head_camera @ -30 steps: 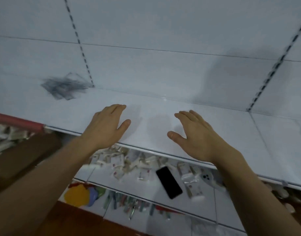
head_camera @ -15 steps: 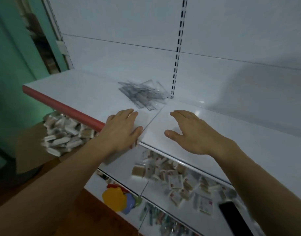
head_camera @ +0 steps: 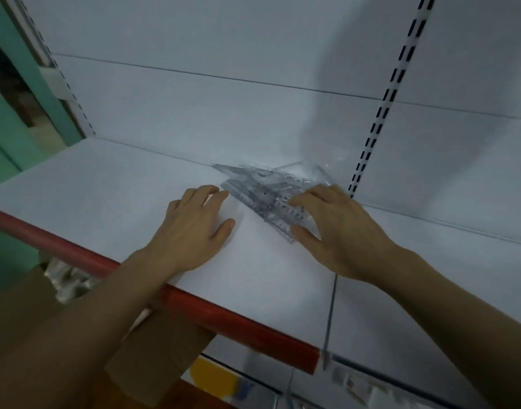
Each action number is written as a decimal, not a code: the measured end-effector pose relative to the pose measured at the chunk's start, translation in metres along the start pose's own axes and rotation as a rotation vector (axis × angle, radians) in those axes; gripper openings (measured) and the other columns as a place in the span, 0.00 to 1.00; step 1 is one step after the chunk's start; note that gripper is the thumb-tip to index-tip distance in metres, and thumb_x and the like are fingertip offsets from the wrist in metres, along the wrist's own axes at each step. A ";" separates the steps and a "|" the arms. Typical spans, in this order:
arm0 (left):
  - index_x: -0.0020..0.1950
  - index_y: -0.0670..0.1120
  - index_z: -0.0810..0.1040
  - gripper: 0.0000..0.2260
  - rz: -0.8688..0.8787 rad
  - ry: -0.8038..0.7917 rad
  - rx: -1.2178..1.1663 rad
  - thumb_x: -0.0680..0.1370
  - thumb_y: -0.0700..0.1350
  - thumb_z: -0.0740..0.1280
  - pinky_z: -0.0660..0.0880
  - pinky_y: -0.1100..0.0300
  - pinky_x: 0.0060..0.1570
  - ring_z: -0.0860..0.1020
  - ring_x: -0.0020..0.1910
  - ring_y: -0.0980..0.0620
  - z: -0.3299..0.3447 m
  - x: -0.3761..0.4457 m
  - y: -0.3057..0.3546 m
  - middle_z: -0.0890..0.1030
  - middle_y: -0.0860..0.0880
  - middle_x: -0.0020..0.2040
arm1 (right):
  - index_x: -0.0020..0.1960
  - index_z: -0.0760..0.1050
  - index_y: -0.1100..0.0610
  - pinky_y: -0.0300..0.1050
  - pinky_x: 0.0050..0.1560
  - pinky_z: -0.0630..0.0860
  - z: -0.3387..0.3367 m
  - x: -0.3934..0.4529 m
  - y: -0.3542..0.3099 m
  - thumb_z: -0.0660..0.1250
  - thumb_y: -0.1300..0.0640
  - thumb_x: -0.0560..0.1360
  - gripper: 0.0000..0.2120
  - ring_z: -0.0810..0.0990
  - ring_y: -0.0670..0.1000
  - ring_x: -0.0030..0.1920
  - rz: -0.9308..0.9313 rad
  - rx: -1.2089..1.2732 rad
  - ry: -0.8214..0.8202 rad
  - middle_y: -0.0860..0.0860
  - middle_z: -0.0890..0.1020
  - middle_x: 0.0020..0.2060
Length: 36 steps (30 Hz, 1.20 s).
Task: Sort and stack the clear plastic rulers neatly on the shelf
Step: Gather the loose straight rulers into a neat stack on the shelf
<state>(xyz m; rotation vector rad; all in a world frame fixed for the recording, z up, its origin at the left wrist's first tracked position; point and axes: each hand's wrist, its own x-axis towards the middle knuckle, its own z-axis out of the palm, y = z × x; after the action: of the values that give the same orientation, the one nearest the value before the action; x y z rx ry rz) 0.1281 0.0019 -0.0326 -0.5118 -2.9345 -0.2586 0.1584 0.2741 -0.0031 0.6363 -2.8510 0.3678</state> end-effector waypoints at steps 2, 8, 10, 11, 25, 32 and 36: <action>0.77 0.47 0.66 0.33 0.066 0.012 -0.022 0.77 0.63 0.49 0.69 0.44 0.62 0.68 0.69 0.45 0.003 0.025 -0.015 0.69 0.47 0.73 | 0.67 0.75 0.54 0.57 0.58 0.76 0.002 0.011 -0.003 0.66 0.48 0.79 0.19 0.75 0.57 0.58 0.036 -0.045 0.018 0.53 0.79 0.59; 0.68 0.47 0.74 0.23 0.311 0.052 -0.132 0.78 0.57 0.56 0.77 0.44 0.50 0.76 0.58 0.43 0.019 0.086 -0.058 0.74 0.47 0.63 | 0.66 0.74 0.52 0.57 0.60 0.74 0.019 0.040 -0.025 0.65 0.45 0.79 0.19 0.72 0.56 0.60 0.227 -0.102 0.020 0.52 0.76 0.60; 0.66 0.48 0.75 0.20 0.384 0.070 -0.172 0.78 0.53 0.59 0.77 0.44 0.48 0.76 0.55 0.45 0.023 0.098 -0.068 0.74 0.48 0.61 | 0.65 0.74 0.52 0.57 0.58 0.75 0.029 0.048 -0.035 0.64 0.44 0.79 0.19 0.72 0.56 0.59 0.296 -0.119 0.026 0.52 0.75 0.59; 0.66 0.47 0.75 0.19 0.413 0.083 -0.209 0.77 0.51 0.60 0.77 0.45 0.48 0.77 0.55 0.45 0.024 0.103 -0.071 0.74 0.47 0.60 | 0.65 0.74 0.52 0.57 0.58 0.75 0.034 0.053 -0.041 0.63 0.43 0.79 0.19 0.72 0.57 0.60 0.325 -0.121 0.040 0.53 0.75 0.60; 0.65 0.47 0.74 0.22 0.109 0.161 -0.483 0.72 0.37 0.67 0.70 0.47 0.55 0.71 0.61 0.41 0.030 0.116 -0.099 0.71 0.44 0.62 | 0.51 0.86 0.53 0.57 0.46 0.75 0.088 0.147 -0.079 0.69 0.52 0.73 0.11 0.75 0.62 0.53 0.459 -0.172 0.356 0.54 0.79 0.49; 0.72 0.55 0.70 0.29 0.362 0.141 -0.517 0.70 0.49 0.68 0.61 0.51 0.62 0.67 0.68 0.52 0.020 0.106 -0.095 0.72 0.54 0.67 | 0.40 0.84 0.58 0.53 0.36 0.76 0.067 0.125 -0.085 0.79 0.62 0.67 0.04 0.77 0.55 0.40 0.308 -0.076 0.608 0.51 0.80 0.40; 0.64 0.57 0.78 0.18 0.511 0.058 -0.413 0.75 0.54 0.63 0.63 0.53 0.55 0.72 0.62 0.54 0.028 0.106 -0.088 0.78 0.59 0.58 | 0.40 0.82 0.56 0.48 0.33 0.77 0.065 0.102 -0.088 0.82 0.64 0.65 0.10 0.73 0.45 0.34 0.346 0.041 0.559 0.47 0.78 0.41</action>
<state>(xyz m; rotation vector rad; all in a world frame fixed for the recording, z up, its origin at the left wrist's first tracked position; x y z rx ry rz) -0.0048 -0.0401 -0.0533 -1.2507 -2.5728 -0.7916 0.0980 0.1389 -0.0228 0.0198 -2.4007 0.5558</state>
